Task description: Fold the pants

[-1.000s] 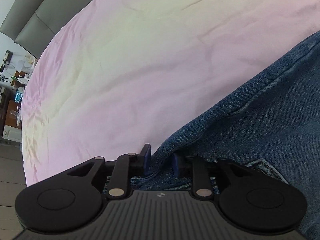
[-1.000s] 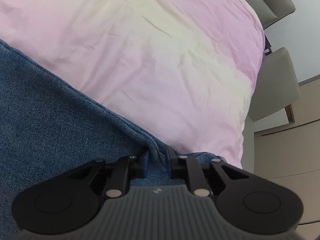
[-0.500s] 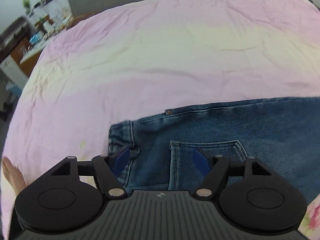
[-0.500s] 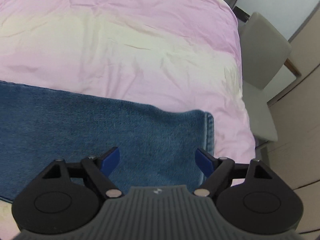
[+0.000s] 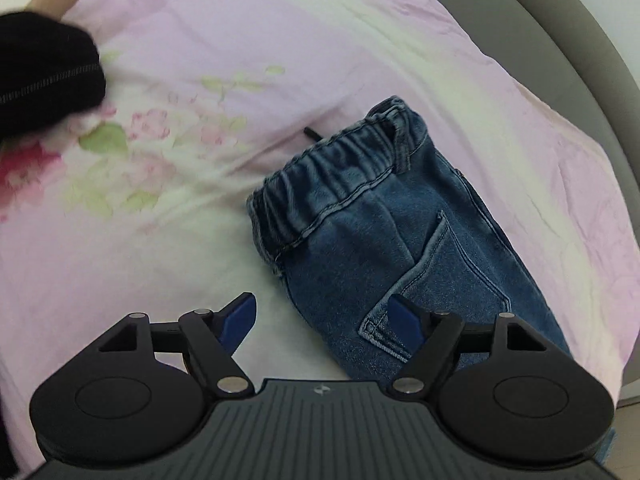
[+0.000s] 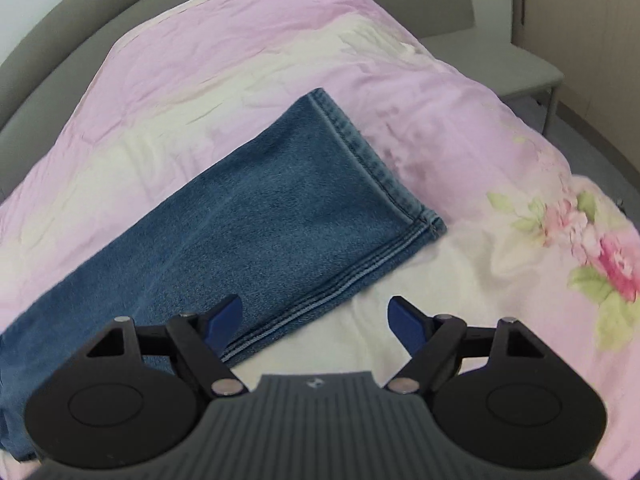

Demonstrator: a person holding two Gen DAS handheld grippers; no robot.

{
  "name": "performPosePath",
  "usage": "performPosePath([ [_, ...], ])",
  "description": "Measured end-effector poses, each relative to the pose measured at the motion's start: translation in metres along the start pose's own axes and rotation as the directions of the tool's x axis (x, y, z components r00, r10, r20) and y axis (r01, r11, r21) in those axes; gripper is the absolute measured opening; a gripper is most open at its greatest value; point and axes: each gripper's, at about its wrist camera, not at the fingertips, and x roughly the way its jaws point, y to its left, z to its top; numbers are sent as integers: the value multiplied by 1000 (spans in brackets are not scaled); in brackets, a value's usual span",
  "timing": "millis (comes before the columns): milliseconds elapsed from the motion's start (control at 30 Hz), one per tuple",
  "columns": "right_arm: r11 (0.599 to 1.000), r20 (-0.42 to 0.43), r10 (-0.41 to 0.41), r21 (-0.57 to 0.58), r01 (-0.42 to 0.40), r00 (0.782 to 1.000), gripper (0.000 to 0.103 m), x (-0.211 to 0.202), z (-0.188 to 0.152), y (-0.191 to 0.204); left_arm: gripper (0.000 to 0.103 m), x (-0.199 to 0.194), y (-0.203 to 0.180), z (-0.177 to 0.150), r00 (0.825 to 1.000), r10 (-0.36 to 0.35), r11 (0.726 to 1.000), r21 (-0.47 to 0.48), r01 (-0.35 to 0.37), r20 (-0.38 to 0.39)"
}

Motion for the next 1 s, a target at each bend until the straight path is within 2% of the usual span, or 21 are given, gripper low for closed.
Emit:
performPosePath([
  [33, 999, 13, 3, 37, -4, 1000, 73, 0, 2, -6, 88, 6, 5, -1, 1000, -14, 999, -33, 13, -6],
  [133, 991, 62, 6, 132, -14, 998, 61, 2, 13, -25, 87, 21, 14, -3, 998, -60, 990, -130, 62, 18],
  [233, 980, 63, -2, 200, -11, 998, 54, 13, 25, -37, 86, 30, 14, -2, 995, -82, 981, -170, 90, 57],
  [300, 975, 58, -6, 220, -7, 998, 48, 23, 31, -41, 73, 34, 10, 0, 994, -85, 979, -180, 96, 71],
  [400, 970, 52, -21, 245, 8, 998, 47, 41, 36, -45, 64, 36, 3, 2, 996, -57, 982, -176, 69, 75],
  [600, 945, 43, -46, 326, 30, 998, 47, 82, 42, -56, 51, 14, -20, 3, 990, -33, 993, -110, 48, 139],
  [633, 944, 49, -43, 329, 25, 998, 47, 85, 43, -56, 51, 9, -25, 6, 988, -38, 994, -96, 53, 152],
  [667, 947, 62, -46, 322, 24, 997, 41, 87, 44, -55, 50, 4, -29, 8, 985, -49, 995, -80, 63, 167],
  [733, 955, 82, -92, 288, 65, 992, 19, 86, 47, -51, 50, -5, -37, 13, 978, -80, 995, -48, 90, 193],
  [800, 963, 122, -101, 262, 66, 987, 9, 73, 47, -46, 50, -5, -42, 16, 978, -73, 996, -40, 82, 193],
  [900, 982, 184, -116, 169, 85, 976, 6, 46, 53, -36, 50, 4, -44, 19, 984, -38, 999, -27, 44, 176],
  [1000, 981, 143, -159, 135, 139, 977, 5, 46, 53, -39, 50, 17, -39, 16, 987, 0, 999, -41, 7, 162],
])
